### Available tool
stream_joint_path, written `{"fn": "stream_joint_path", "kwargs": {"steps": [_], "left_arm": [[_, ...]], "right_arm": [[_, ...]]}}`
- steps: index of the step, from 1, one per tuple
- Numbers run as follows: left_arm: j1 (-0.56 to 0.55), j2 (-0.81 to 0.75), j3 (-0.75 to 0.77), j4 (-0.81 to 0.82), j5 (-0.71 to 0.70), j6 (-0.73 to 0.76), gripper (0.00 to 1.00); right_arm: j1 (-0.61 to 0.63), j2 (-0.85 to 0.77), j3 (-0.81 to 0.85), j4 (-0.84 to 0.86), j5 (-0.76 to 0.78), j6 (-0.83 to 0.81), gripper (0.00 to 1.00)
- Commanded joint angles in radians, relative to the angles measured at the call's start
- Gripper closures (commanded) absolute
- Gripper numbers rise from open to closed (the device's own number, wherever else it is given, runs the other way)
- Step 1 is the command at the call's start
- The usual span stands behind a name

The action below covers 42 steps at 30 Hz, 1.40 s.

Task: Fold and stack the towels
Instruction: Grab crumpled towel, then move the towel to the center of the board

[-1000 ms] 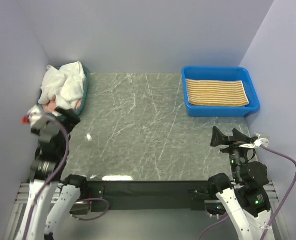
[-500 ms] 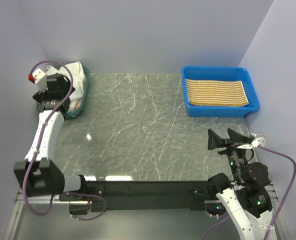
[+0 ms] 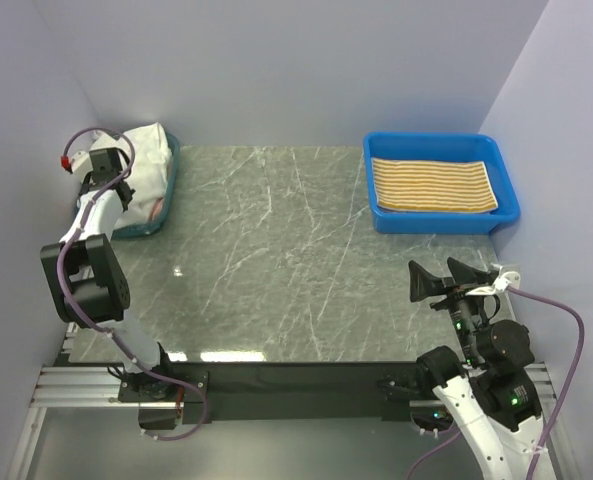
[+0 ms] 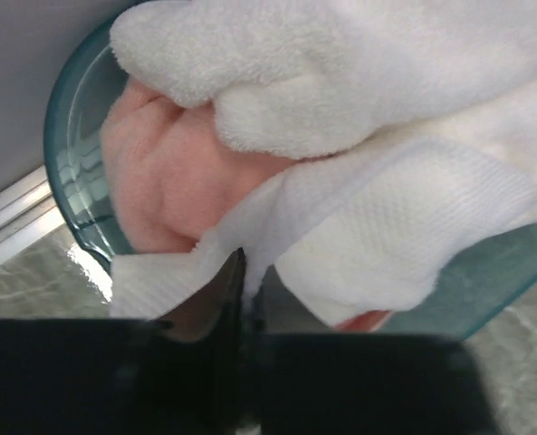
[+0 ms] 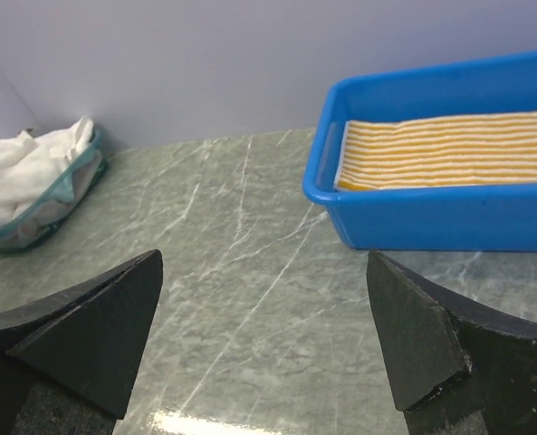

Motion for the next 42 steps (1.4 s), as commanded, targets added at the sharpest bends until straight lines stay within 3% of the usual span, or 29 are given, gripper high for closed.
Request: {"fn": "stream_joint_path", "kwargs": {"steps": [1, 6, 10, 17, 25, 28, 33, 37, 42], "left_arm": [[-0.002, -0.049, 0.097, 0.035, 0.037, 0.011, 0.99], [-0.011, -0.156, 0.157, 0.018, 0.037, 0.018, 0.99], [-0.043, -0.202, 0.295, -0.020, 0.077, 0.004, 0.99], [-0.236, -0.210, 0.539, -0.030, 0.213, 0.011, 1.00], [-0.465, -0.115, 0.879, -0.014, 0.430, 0.041, 1.00], [-0.581, -0.115, 0.919, 0.002, 0.485, 0.066, 1.00], [-0.856, -0.164, 0.855, 0.013, 0.531, 0.092, 1.00], [-1.165, -0.218, 0.633, 0.041, 0.456, 0.162, 0.98], [-1.309, -0.268, 0.322, 0.108, 0.440, 0.106, 0.64]], "right_arm": [[0.015, -0.197, -0.003, 0.016, -0.010, -0.014, 0.00], [0.016, -0.200, -0.007, 0.021, -0.015, -0.014, 0.00], [0.015, -0.195, -0.007, 0.024, -0.015, -0.017, 0.00], [0.016, -0.189, -0.001, 0.022, -0.022, -0.020, 0.00], [0.015, -0.191, 0.000, 0.024, -0.028, -0.026, 0.00], [0.015, -0.183, 0.006, 0.025, -0.028, -0.029, 0.00], [0.015, -0.146, 0.045, 0.018, -0.010, -0.034, 0.00], [0.016, -0.110, 0.083, 0.007, 0.010, -0.043, 0.00], [0.015, -0.038, 0.143, -0.017, -0.018, -0.049, 0.00]]}}
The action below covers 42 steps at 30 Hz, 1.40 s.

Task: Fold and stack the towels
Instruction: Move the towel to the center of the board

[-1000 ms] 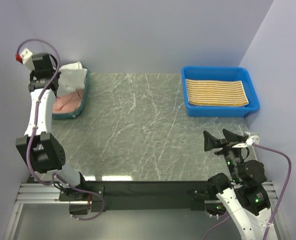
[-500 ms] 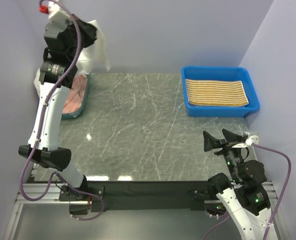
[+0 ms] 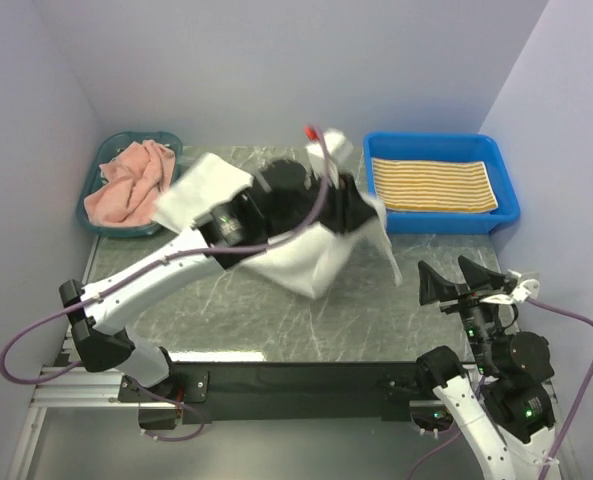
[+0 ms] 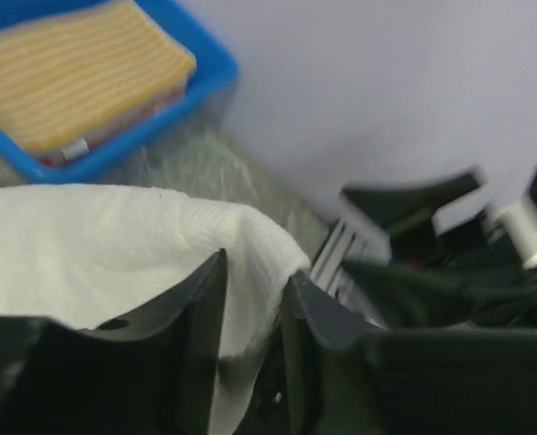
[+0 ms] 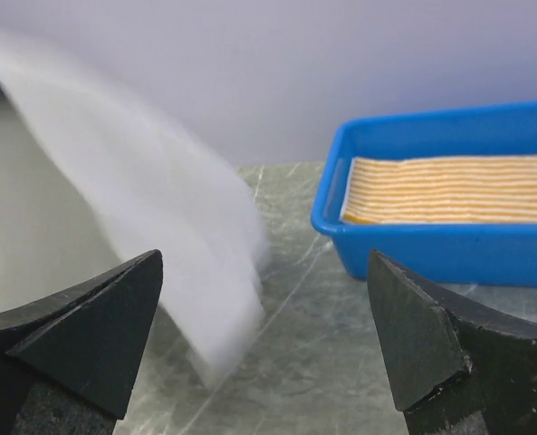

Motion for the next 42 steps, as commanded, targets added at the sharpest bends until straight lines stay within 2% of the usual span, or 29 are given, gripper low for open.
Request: {"fn": "stream_joint_path", "kwargs": {"steps": [1, 2, 5, 6, 7, 8, 10, 12, 13, 15, 16, 17, 19, 22, 25, 27, 30, 36, 42], "left_arm": [[-0.040, -0.059, -0.192, 0.089, -0.005, -0.043, 0.59], [-0.056, -0.067, -0.228, 0.094, -0.004, -0.054, 0.50], [-0.080, -0.108, -0.320, 0.089, -0.025, -0.075, 0.33], [-0.080, -0.143, -0.337, 0.078, -0.023, -0.083, 0.25], [-0.080, -0.163, -0.360, 0.040, -0.148, -0.089, 0.22], [-0.077, -0.182, -0.367, 0.017, -0.207, -0.089, 0.17], [-0.060, -0.237, -0.395, -0.030, -0.355, -0.109, 0.16], [0.011, -0.292, -0.451, -0.078, -0.411, -0.129, 0.16], [0.085, -0.311, -0.481, -0.087, -0.440, -0.157, 0.16], [0.176, -0.360, -0.580, -0.083, -0.436, -0.171, 0.17], [0.269, -0.368, -0.614, -0.075, -0.436, -0.180, 0.17], [0.314, -0.374, -0.646, -0.062, -0.436, -0.183, 0.18], [0.433, -0.363, -0.725, -0.042, -0.430, -0.175, 0.18], [0.550, -0.297, -0.776, 0.020, -0.392, -0.131, 0.18], [0.623, -0.149, -0.684, -0.035, -0.346, -0.022, 0.17], [0.640, -0.026, -0.563, -0.118, -0.307, 0.044, 0.16], [0.661, 0.083, -0.475, -0.132, -0.318, 0.188, 0.17], [0.723, 0.192, -0.467, -0.100, -0.261, 0.227, 0.22], [0.735, 0.238, -0.503, -0.077, -0.263, 0.253, 0.21]], "right_arm": [[0.010, -0.028, 0.063, -0.011, -0.016, -0.021, 0.00], [0.009, -0.018, 0.068, -0.014, -0.032, -0.020, 0.00], [0.009, 0.030, 0.088, -0.020, -0.046, -0.006, 0.00], [0.009, 0.061, 0.104, -0.021, -0.052, -0.001, 0.00], [0.009, 0.079, 0.114, -0.026, -0.059, 0.005, 0.00], [0.010, 0.126, 0.126, -0.034, -0.078, 0.010, 0.00], [0.009, 0.188, 0.170, -0.064, -0.107, 0.023, 0.00], [0.009, 0.305, 0.224, -0.099, -0.171, 0.029, 0.01], [0.010, 0.355, 0.244, -0.144, -0.202, 0.048, 0.01], [0.010, 0.502, 0.288, -0.190, -0.268, 0.062, 0.04], [0.009, 0.550, 0.298, -0.228, -0.338, 0.085, 0.06], [0.010, 0.638, 0.302, -0.241, -0.368, 0.103, 0.10], [0.020, 0.719, 0.277, -0.235, -0.417, 0.154, 0.14], [0.095, 0.844, 0.218, -0.163, -0.338, 0.198, 0.16], [0.159, 0.967, 0.184, -0.048, -0.294, 0.217, 0.16], [0.176, 1.062, 0.180, 0.017, -0.299, 0.215, 0.18], [0.197, 1.174, 0.201, 0.148, -0.291, 0.179, 0.20], [0.199, 1.429, 0.321, 0.204, -0.208, 0.119, 0.23], [0.188, 1.645, 0.399, 0.238, -0.181, 0.123, 0.25]]}}
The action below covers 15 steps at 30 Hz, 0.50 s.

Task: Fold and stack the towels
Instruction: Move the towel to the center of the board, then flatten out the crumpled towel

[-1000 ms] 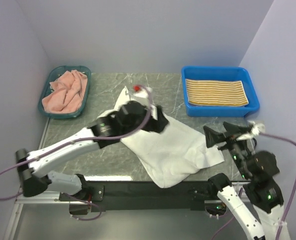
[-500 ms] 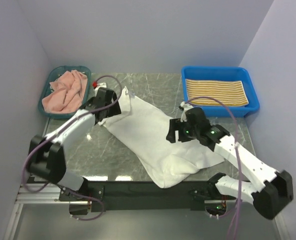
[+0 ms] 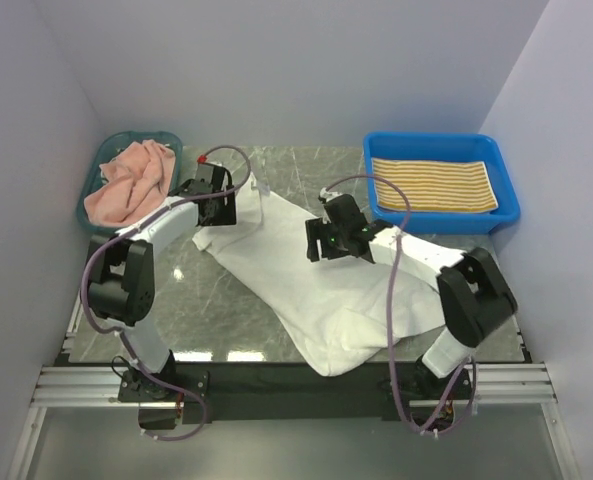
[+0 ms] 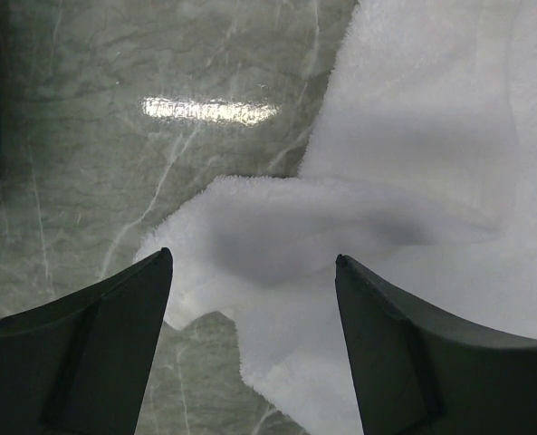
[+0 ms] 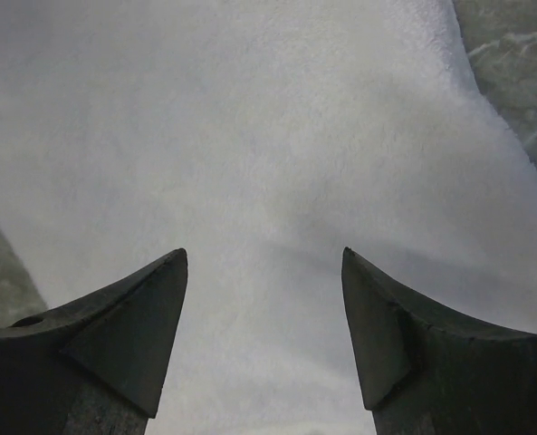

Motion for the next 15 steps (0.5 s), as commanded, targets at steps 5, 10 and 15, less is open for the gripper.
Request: {"fn": "stream_joint_path", "kwargs": {"steps": [5, 10, 15], "left_arm": [[-0.001, 0.068, 0.013, 0.006, 0.019, 0.040, 0.21], [-0.001, 0.117, 0.034, -0.026, -0.020, 0.032, 0.23], [-0.001, 0.141, 0.042, -0.033, -0.046, 0.023, 0.26]], "right_arm": [[-0.064, 0.197, 0.060, 0.073, 0.028, 0.027, 0.32], [-0.131, 0.221, 0.024, 0.094, 0.051, 0.100, 0.34], [-0.177, 0.159, -0.087, 0.137, 0.143, 0.202, 0.34]]}}
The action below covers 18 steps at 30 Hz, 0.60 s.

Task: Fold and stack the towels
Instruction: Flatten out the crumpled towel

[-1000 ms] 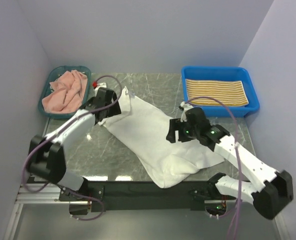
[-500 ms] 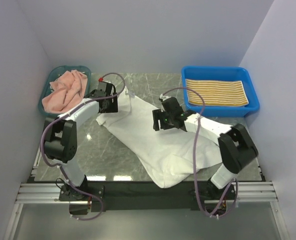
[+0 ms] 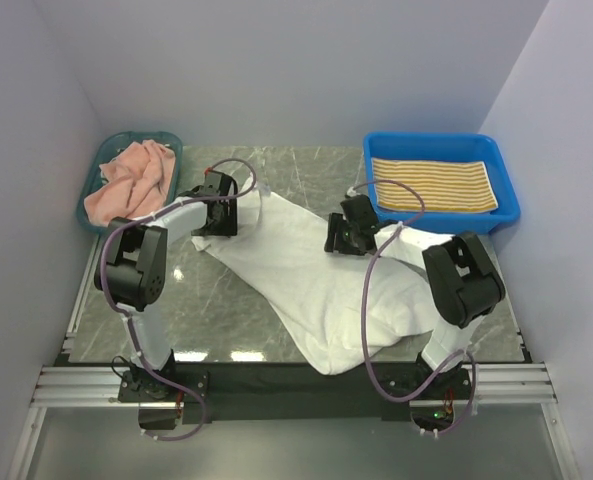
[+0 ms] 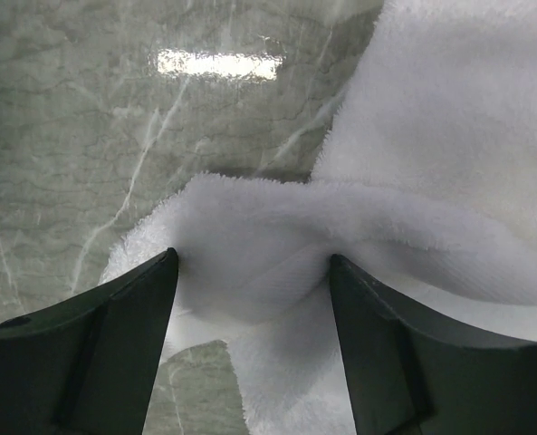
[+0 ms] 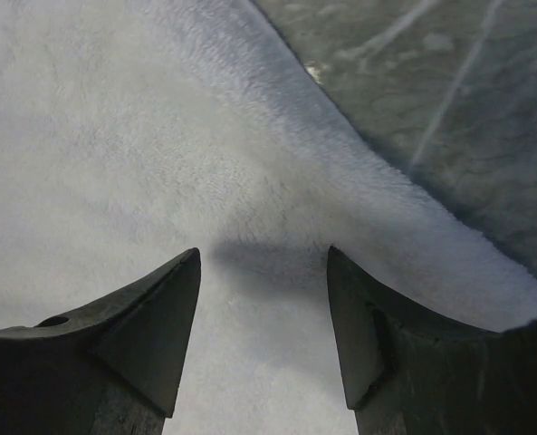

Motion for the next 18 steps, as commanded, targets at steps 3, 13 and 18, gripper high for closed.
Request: {"fn": "stream_joint_path", "kwargs": {"steps": [3, 13, 18], "left_arm": [[-0.002, 0.000, 0.038, -0.021, -0.057, -0.003, 0.29], [0.012, -0.086, 0.018, 0.014, -0.117, -0.055, 0.30], [0.023, -0.222, -0.028, 0.094, -0.066, -0.081, 0.29]], "right_arm": [[-0.047, -0.087, -0.135, 0.003, 0.181, 0.119, 0.35], [-0.056, -0.290, -0.240, 0.028, 0.147, 0.110, 0.37], [0.106, -0.404, -0.237, -0.023, 0.172, -0.044, 0.36]]}}
